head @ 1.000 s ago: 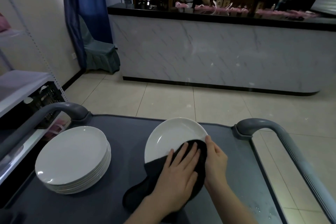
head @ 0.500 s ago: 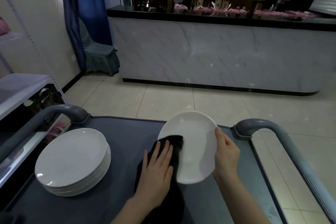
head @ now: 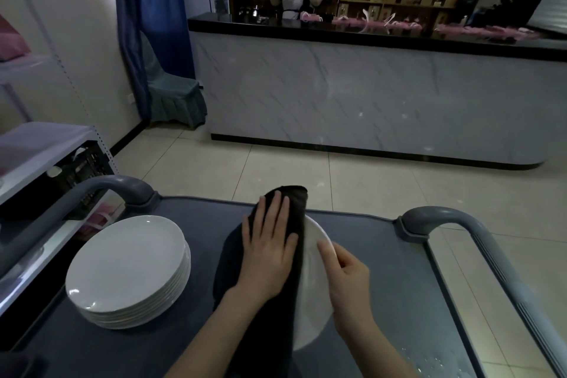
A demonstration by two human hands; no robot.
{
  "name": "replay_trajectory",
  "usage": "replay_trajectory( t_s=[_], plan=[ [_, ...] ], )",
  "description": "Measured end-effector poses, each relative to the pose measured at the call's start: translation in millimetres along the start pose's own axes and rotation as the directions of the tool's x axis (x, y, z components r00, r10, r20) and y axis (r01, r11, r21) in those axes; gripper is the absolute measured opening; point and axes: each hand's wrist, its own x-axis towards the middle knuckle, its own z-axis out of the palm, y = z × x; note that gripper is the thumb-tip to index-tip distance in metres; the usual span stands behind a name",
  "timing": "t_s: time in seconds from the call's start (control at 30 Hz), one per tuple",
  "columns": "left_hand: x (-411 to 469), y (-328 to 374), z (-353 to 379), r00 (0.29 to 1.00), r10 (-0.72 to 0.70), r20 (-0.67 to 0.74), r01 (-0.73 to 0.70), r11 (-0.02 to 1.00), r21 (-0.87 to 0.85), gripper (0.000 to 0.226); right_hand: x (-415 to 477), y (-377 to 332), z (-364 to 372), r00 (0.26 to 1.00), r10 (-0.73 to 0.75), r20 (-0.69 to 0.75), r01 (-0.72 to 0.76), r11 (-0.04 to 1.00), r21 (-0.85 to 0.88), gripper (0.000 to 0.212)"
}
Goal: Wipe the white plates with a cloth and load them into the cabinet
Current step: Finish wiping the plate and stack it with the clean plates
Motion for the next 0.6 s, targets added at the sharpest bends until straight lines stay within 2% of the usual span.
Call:
replay_trajectory(
  t_s=[0.07, 0.13, 0.27, 0.3, 0.4, 0.47, 0.53, 0.6],
  plan=[
    [5, -14, -12, 0.999, 0.033, -0.015, -0.034, 0.997, -0.069, 0.063, 1, -7, -6, 0.997, -0.024, 0.079, 0.027, 0.999, -0.046, 0.021],
    [9, -26, -22, 0.996, 0.079, 0.029, -0.074, 0.985, -0.158, 0.057, 6, -15, -14, 0.987, -0.061, 0.152, 0.077, 0.992, -0.103, 0.021],
    [12, -32, -38, 0.983, 0.102, 0.151, -0.047, 0.942, -0.333, 0.024, 20, -29, -26, 0.939, -0.134, 0.317, 0.209, 0.954, -0.217, 0.021],
    [13, -30, -40, 0.98, 0.131, 0.148, -0.073, 0.936, -0.345, 0.023, 23, -32, -27, 0.922, -0.148, 0.359, 0.243, 0.941, -0.235, 0.021],
    [14, -27, -43, 0.977, 0.177, 0.119, -0.117, 0.91, -0.398, 0.033, 30, -39, -27, 0.866, -0.19, 0.463, 0.353, 0.887, -0.297, 0.015],
    [9, -27, -42, 0.985, 0.158, 0.066, -0.11, 0.881, -0.46, 0.027, 33, -42, -26, 0.845, -0.189, 0.5, 0.388, 0.861, -0.329, 0.012],
    [0, -25, -39, 0.995, 0.101, -0.011, -0.092, 0.85, -0.519, 0.015, 35, -44, -28, 0.839, -0.206, 0.503, 0.408, 0.851, -0.332, 0.011],
    [-9, -21, -36, 0.996, -0.019, -0.085, -0.032, 0.829, -0.558, 0.011, 34, -46, -30, 0.842, -0.256, 0.475, 0.432, 0.847, -0.309, 0.012]
  ],
)
